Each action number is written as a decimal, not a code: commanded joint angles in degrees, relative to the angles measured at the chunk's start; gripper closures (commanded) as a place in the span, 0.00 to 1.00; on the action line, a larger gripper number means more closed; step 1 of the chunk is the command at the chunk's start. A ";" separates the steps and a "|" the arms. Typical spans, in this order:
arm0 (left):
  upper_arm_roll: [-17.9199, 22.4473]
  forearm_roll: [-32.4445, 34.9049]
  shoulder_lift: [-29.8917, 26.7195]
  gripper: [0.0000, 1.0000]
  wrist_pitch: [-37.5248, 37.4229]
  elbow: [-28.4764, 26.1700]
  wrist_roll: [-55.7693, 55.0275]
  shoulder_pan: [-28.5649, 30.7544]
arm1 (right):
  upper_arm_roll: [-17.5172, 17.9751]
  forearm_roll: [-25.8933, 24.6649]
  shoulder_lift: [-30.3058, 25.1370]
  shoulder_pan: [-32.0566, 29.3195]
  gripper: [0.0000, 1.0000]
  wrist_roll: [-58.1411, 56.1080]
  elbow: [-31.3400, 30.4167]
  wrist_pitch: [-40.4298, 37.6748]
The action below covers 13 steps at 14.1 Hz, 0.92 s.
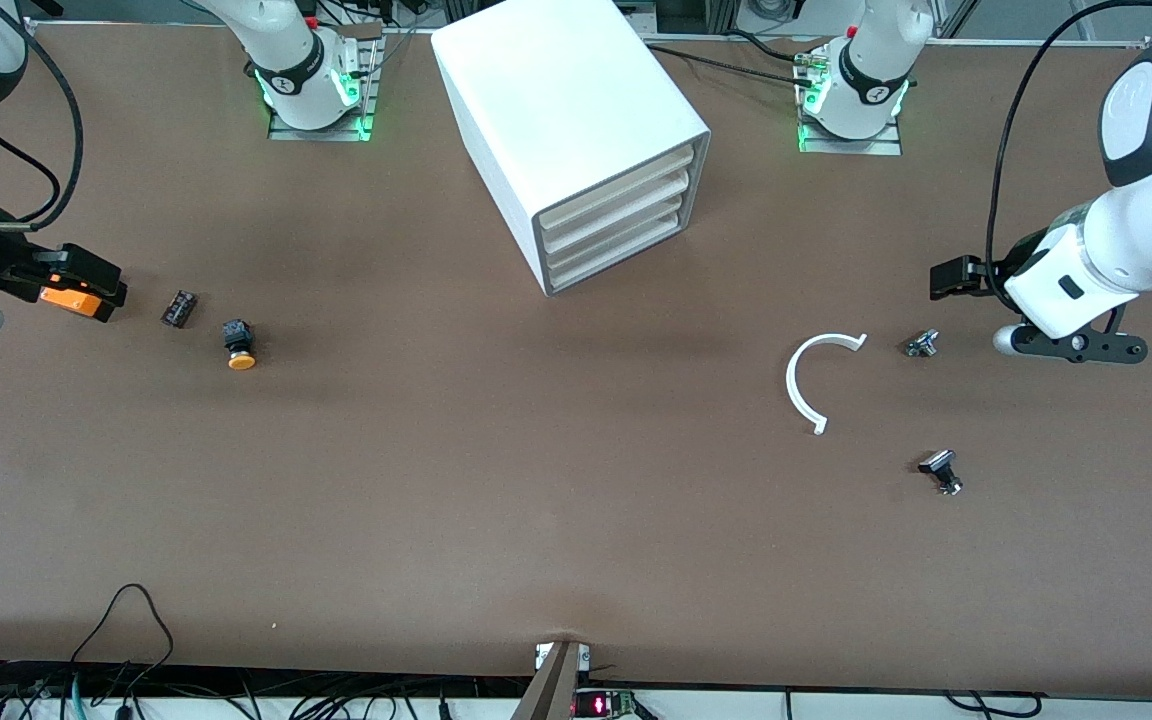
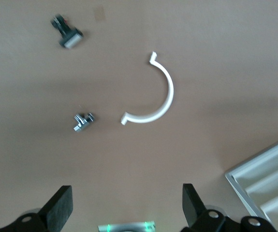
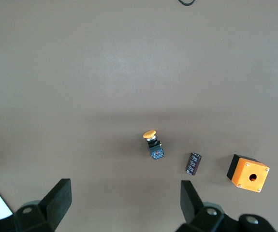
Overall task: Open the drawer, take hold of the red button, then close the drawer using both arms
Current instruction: 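Reach the left gripper to the cabinet's lower drawer handle and grasp it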
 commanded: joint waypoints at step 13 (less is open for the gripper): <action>-8.66 -33.73 7.50 0.00 12.64 -25.78 1.35 0.81 | -0.01 0.86 0.18 0.15 0.00 -0.44 0.58 -0.13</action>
